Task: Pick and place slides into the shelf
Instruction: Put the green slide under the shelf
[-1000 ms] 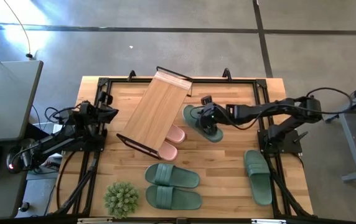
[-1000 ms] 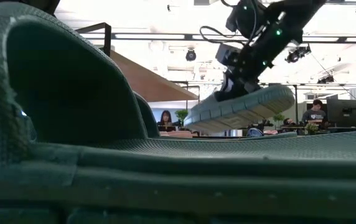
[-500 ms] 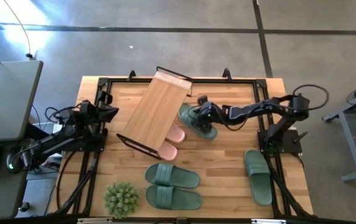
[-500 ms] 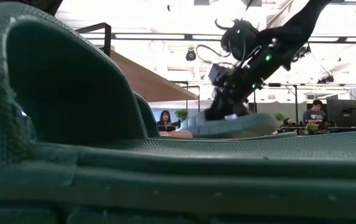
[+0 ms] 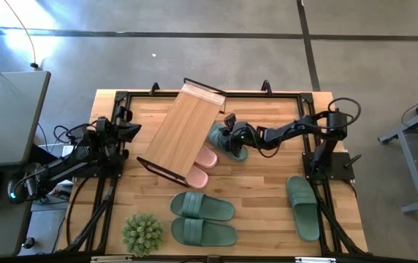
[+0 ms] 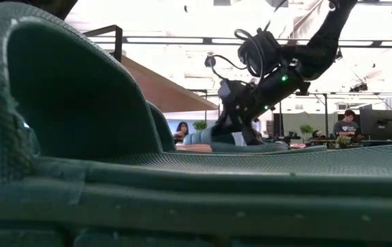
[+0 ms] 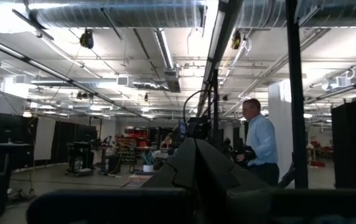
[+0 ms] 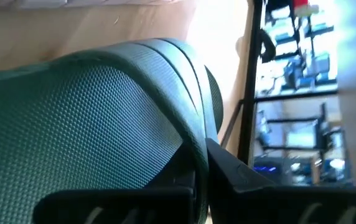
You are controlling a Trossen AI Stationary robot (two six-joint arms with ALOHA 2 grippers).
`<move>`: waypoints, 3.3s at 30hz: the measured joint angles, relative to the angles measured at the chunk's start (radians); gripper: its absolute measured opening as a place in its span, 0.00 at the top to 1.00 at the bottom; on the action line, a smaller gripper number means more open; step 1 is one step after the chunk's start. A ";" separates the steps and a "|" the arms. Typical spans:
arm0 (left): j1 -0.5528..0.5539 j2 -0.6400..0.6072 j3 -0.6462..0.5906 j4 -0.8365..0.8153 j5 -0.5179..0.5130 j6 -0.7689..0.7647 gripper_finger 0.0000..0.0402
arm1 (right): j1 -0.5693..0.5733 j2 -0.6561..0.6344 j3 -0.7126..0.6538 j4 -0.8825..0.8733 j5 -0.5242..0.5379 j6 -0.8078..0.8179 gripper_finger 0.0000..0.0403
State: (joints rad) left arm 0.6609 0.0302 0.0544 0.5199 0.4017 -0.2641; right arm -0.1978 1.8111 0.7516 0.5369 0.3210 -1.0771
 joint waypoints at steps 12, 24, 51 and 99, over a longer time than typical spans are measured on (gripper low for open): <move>0.000 0.000 0.000 0.001 -0.050 0.002 1.00 | -0.016 0.087 0.119 0.002 -0.114 -0.107 1.00; 0.000 0.000 0.000 0.001 -0.057 0.002 1.00 | -0.025 0.156 0.213 -0.024 -0.195 -0.118 1.00; 0.000 0.000 0.000 0.001 -0.064 0.005 1.00 | -0.040 0.198 0.268 -0.034 -0.315 0.080 0.97; 0.000 0.000 0.000 -0.006 -0.026 0.005 1.00 | -0.031 0.075 0.266 -0.285 -0.294 0.206 0.66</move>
State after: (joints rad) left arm 0.6609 0.0302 0.0544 0.5139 0.3754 -0.2588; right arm -0.2283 1.8861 1.0180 0.2521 0.0265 -0.8715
